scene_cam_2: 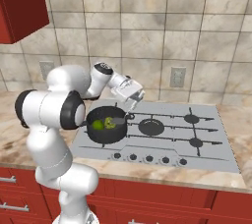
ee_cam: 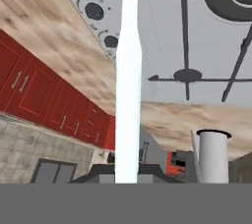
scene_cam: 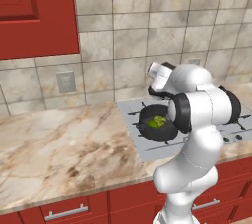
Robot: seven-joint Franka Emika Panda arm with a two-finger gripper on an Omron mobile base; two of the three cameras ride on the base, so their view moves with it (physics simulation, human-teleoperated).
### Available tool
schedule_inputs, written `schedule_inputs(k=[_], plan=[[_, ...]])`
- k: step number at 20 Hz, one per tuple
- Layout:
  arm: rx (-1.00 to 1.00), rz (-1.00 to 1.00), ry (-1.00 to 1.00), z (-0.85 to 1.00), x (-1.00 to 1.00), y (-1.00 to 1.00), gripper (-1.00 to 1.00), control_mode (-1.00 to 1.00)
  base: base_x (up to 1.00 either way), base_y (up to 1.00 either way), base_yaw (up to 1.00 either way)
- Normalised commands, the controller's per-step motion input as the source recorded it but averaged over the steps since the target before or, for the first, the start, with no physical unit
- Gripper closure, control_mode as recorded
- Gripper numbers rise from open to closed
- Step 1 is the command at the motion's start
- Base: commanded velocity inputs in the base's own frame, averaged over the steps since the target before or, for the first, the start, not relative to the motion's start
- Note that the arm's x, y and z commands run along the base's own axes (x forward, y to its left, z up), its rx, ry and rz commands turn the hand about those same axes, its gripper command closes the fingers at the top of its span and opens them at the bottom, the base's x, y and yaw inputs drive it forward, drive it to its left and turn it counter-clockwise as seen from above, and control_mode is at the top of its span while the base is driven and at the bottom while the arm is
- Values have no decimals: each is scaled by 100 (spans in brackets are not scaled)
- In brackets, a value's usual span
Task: Put the broccoli and lime in the pot. Retrieve the spatula and lightly stir the vegetables in the pot.
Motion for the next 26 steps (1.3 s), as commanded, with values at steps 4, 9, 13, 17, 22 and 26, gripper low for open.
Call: schedule_inputs(k=[4, 9, 13, 17, 22, 26], plan=[[-17, 2, 4, 0, 13, 19, 100, -100, 0, 0, 0], [-14, 0, 0, 0, 18, 4, 100, -100, 0, 0, 0], [-21, 0, 6, 0, 3, 3, 100, -100, 0, 0, 0], [-24, 0, 9, 17, 3, 25, 100, -100, 0, 0, 0], [-10, -1, -3, 40, 0, 34, 100, -100, 0, 0, 0], [0, -3, -9, 2, 0, 3, 100, -100, 0, 0, 0]])
